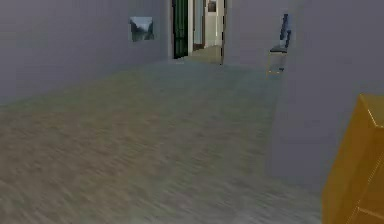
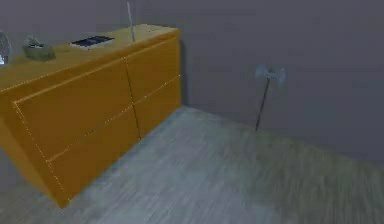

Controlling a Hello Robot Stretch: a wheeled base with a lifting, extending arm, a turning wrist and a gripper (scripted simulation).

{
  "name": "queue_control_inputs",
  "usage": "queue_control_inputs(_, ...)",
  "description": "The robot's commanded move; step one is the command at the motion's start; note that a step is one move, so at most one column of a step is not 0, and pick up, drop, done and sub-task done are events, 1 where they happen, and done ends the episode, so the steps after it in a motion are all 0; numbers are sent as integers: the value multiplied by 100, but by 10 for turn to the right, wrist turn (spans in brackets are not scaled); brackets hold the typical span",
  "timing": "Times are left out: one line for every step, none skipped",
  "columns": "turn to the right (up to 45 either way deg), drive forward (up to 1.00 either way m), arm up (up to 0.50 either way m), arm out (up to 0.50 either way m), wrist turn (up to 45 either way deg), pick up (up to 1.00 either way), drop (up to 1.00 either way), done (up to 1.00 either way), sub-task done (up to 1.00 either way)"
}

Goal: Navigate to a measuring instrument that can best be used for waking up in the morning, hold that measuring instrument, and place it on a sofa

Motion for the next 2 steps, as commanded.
queue_control_inputs(0, 100, 0, 0, 0, 0, 0, 0, 0)
queue_control_inputs(0, 100, 0, 0, 0, 0, 0, 0, 0)
